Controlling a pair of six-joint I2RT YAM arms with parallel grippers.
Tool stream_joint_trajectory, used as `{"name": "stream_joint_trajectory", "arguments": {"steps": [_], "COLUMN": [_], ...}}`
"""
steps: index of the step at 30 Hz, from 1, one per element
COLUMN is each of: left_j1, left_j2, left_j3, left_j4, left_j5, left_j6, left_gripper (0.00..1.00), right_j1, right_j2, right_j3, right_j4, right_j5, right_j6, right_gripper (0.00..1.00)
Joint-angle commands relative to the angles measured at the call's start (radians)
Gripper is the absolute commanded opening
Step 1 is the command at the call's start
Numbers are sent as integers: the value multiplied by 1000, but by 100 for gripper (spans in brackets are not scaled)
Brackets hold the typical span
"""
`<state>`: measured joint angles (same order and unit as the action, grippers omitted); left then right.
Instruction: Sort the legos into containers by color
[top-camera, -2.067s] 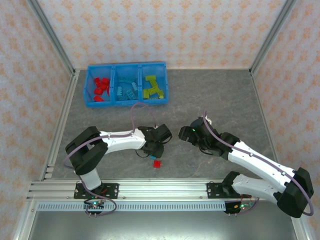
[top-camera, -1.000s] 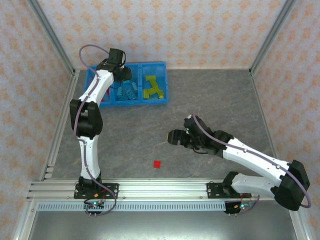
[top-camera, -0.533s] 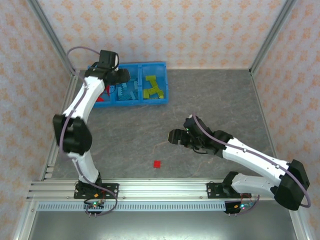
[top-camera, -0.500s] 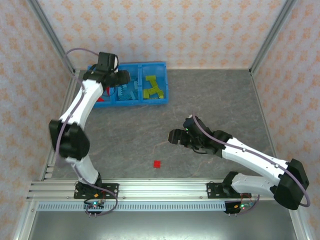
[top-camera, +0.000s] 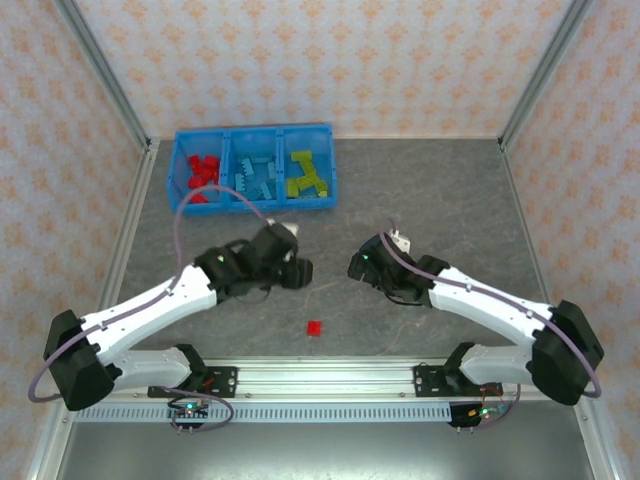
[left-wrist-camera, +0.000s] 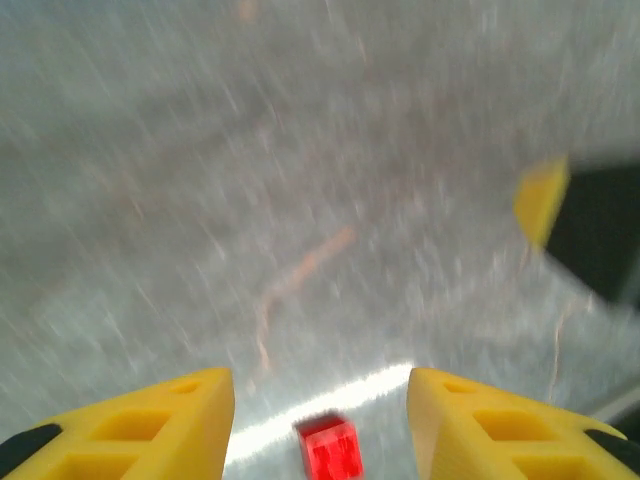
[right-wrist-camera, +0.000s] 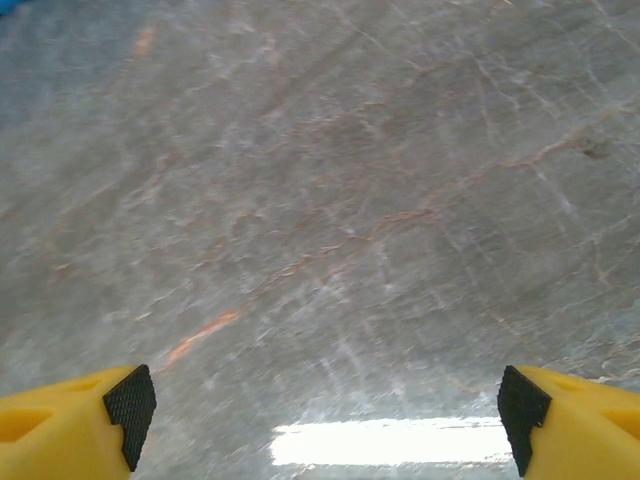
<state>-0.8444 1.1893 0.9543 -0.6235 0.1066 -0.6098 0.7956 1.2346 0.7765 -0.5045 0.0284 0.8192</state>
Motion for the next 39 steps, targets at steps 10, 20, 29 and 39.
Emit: {"name": "stream_joint_trajectory", "arguments": {"steps": [10, 20, 29, 39], "left_j1": [-253, -299, -298, -137], "left_j2": [300, 448, 474, 293], "left_j3": [-27, -51, -55, -51], "left_j4": [36, 46, 81, 61], "left_j5": [-58, -118, -137, -156], "left_j6": [-182, -168, -144, -75], "left_gripper": [63, 57, 31, 26], "right_j1": [-16, -21, -21, -21], "right_j2": [92, 52, 49, -41], "right_j3": [46, 10, 15, -32], "right_j4": [-21, -12, -18, 170], "right_j5": [-30, -28, -36, -198], "right_j6": [-18, 5, 6, -66], "right_gripper": [91, 91, 91, 91]}}
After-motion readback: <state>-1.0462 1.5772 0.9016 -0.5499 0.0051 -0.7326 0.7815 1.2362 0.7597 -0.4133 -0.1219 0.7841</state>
